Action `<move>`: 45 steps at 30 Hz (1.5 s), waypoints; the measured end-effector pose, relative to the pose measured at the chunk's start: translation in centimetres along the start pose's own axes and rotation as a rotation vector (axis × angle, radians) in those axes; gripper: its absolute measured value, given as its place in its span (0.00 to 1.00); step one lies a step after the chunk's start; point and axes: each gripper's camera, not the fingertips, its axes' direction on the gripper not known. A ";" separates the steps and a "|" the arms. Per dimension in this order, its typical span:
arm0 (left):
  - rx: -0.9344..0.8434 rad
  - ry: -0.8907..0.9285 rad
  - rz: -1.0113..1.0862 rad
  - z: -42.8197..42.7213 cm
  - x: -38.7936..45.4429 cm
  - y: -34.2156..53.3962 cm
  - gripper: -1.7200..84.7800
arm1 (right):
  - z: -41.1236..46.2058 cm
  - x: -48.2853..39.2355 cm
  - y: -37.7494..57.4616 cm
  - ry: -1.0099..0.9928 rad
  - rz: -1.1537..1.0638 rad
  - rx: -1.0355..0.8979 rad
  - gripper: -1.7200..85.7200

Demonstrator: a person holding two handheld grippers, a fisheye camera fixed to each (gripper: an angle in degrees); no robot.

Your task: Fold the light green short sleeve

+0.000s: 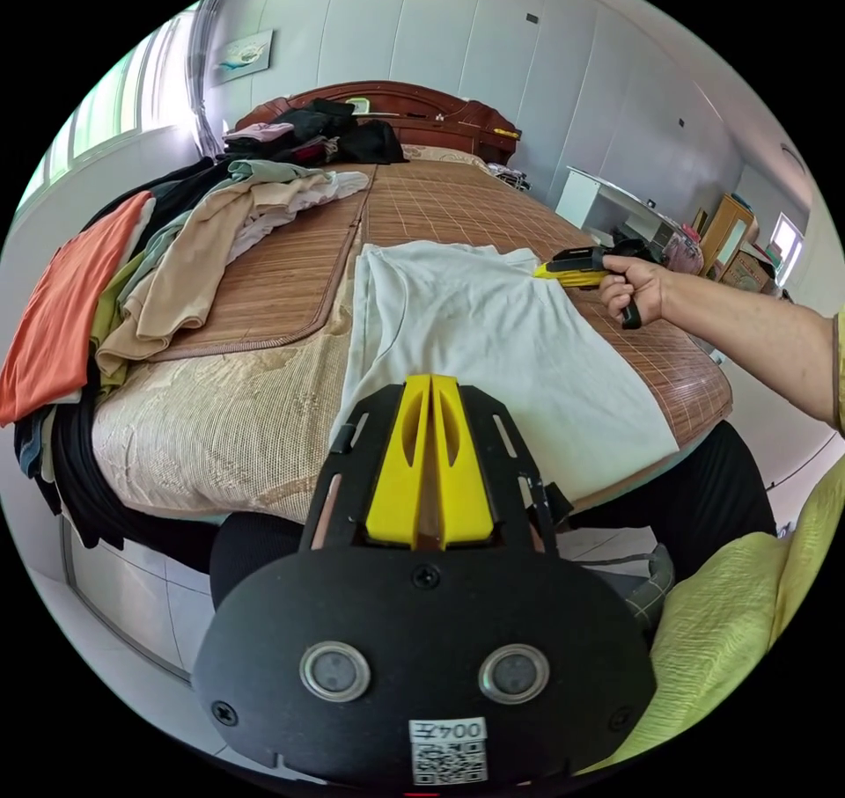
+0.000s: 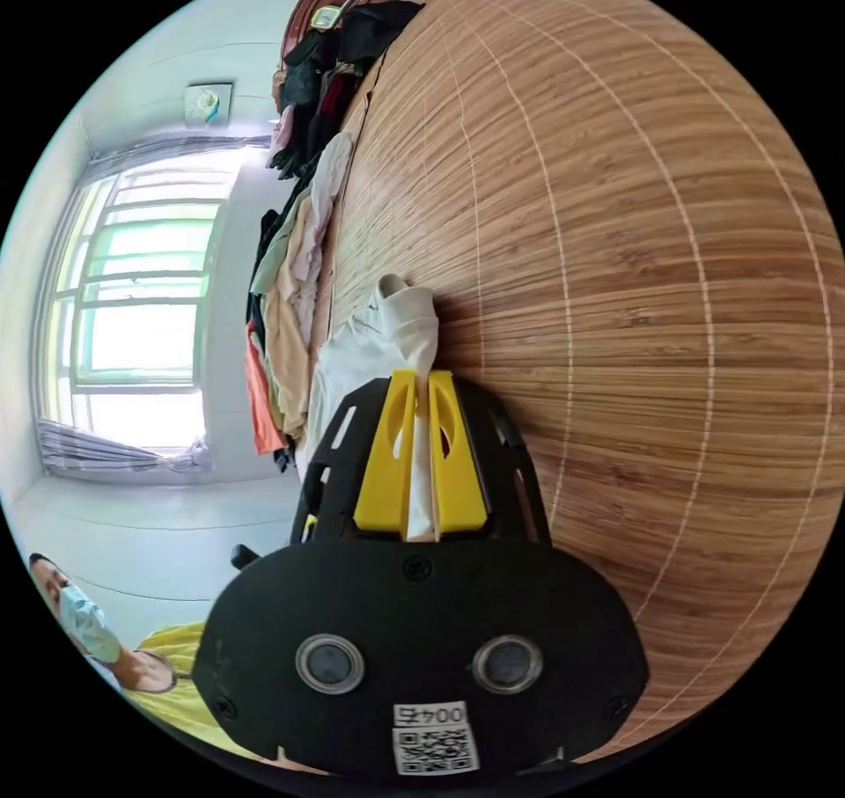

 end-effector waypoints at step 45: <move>-0.042 -0.313 0.439 -11.5 11.7 5.7 0.04 | -8.0 -19.8 32.7 0.201 -0.244 0.030 0.07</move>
